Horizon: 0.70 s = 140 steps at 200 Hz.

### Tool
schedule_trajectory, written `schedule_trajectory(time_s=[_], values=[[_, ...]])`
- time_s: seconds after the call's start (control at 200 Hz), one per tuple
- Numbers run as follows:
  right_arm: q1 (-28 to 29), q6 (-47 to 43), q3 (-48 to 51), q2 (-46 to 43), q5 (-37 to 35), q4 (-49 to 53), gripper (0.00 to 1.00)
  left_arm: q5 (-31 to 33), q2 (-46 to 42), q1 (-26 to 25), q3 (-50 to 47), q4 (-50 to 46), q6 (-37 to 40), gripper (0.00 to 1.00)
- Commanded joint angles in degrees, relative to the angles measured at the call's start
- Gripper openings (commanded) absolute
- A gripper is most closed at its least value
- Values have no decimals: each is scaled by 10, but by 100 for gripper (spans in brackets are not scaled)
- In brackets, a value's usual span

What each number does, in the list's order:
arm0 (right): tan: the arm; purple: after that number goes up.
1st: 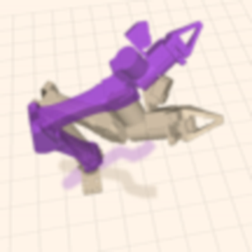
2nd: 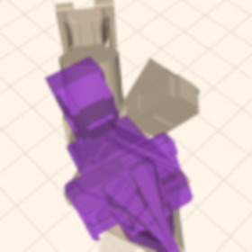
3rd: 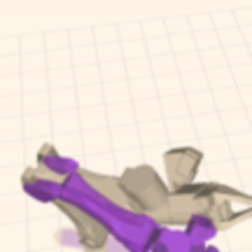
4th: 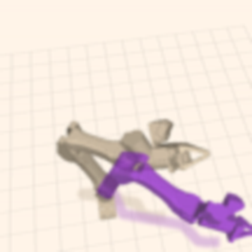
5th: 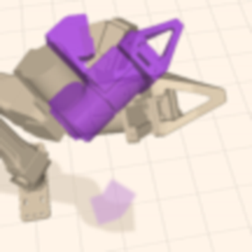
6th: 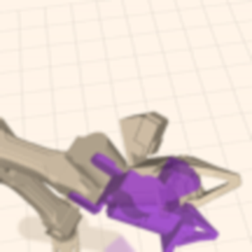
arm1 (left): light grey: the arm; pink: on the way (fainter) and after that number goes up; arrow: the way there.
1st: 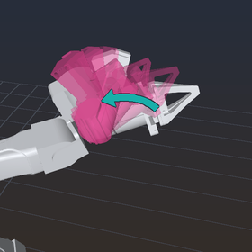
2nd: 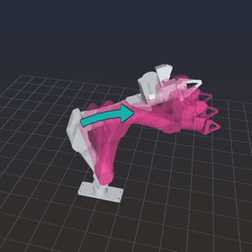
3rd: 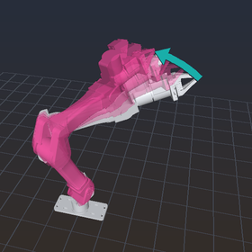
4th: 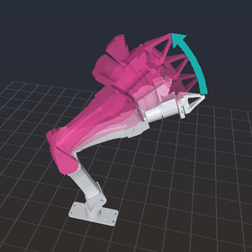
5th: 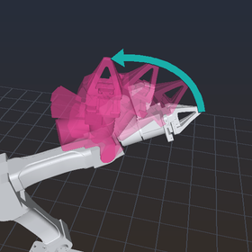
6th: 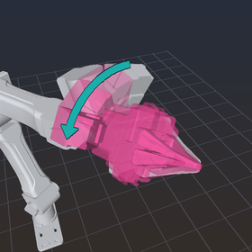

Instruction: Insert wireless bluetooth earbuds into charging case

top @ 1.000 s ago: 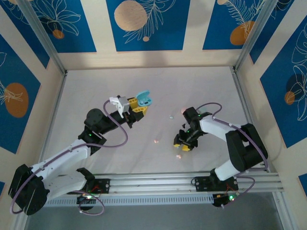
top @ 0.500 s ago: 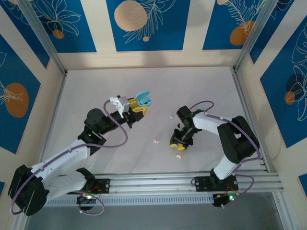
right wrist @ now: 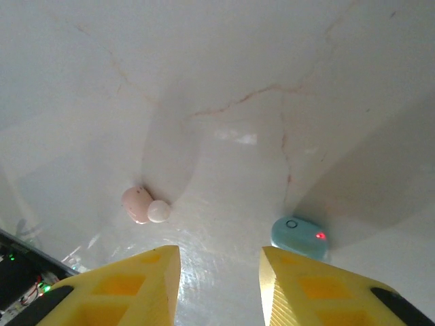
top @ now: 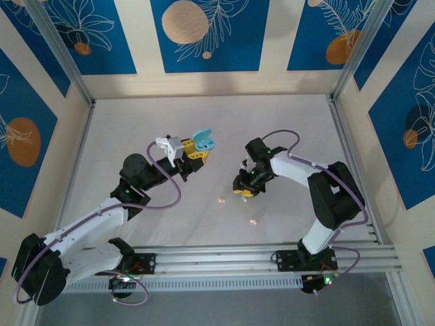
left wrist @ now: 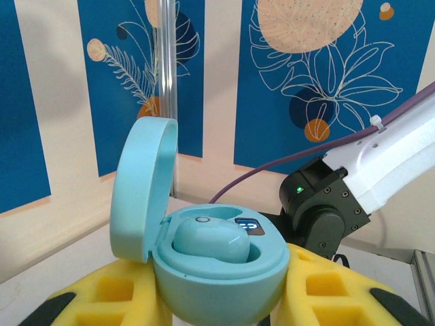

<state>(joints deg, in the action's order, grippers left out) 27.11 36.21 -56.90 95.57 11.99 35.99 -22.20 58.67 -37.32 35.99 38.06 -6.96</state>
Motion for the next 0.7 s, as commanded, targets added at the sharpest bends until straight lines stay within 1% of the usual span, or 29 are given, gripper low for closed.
schedule_trajectory(time_s=[0.0, 0.165, 0.42, 0.695], values=[[-13, -39, -22, 7, -32, 27, 37, 0, -1, -3, 14, 5, 4, 26], [-18, -71, -27, 36, -37, 30, 38, 3, -7, -2, 15, -1, 4, 26], [-19, -104, -11, 61, -11, 28, 40, 5, -8, -3, 15, -4, 4, 26], [-18, -144, -1, 54, 41, 45, 37, 5, -8, -2, 16, -6, 4, 27]])
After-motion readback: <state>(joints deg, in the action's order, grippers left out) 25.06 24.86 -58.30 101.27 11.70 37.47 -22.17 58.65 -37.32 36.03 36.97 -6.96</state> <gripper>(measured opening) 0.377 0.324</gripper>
